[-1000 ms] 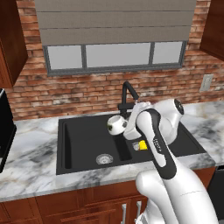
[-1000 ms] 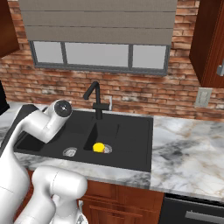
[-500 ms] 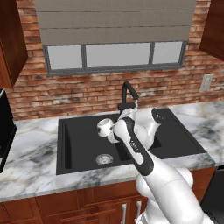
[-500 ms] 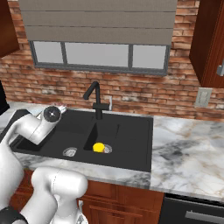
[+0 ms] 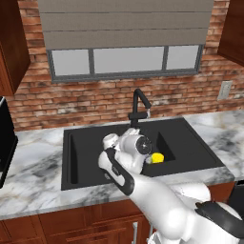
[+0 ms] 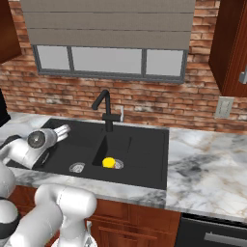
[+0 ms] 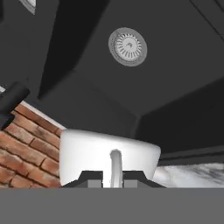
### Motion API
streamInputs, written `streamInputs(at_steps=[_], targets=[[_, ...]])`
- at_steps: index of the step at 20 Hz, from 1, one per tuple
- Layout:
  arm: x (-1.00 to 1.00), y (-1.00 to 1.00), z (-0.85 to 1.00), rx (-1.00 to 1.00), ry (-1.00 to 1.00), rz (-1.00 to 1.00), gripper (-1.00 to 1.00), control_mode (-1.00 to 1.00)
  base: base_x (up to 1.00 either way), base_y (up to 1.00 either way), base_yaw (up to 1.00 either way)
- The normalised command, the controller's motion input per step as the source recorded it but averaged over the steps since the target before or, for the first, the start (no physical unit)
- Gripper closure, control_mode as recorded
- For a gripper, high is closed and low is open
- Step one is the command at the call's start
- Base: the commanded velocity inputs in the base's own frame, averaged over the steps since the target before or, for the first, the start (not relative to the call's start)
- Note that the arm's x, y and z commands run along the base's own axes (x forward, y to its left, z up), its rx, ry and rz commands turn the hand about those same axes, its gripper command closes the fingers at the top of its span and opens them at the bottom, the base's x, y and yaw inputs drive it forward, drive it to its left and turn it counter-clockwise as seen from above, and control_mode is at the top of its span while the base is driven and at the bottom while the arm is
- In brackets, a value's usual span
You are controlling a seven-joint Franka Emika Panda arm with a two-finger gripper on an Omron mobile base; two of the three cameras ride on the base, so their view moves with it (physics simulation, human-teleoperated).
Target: Move any existing items from the left basin to the right basin for drying. Then move the mug from the counter to the left basin of the sink for washing.
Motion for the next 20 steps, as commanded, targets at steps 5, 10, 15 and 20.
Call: streamInputs(at_steps=[5,10,15,20], targets=[[0.12,0.26,-0.07,0.00,0.00,-0.41,1.00,-1.00,0.00,0.00,0.00],[0.12,0.11,0.05,0.00,0.01,-0.37,1.00,-1.00,0.00,0.00,0.00],[0.12,0.16,0.30,0.00,0.10,-0.28,1.00,-1.00,0.00,0.00,0.00],[0.15,0.13,0.18,0.00,0.13,-0.21,1.00,-1.00,0.00,0.00,0.00]])
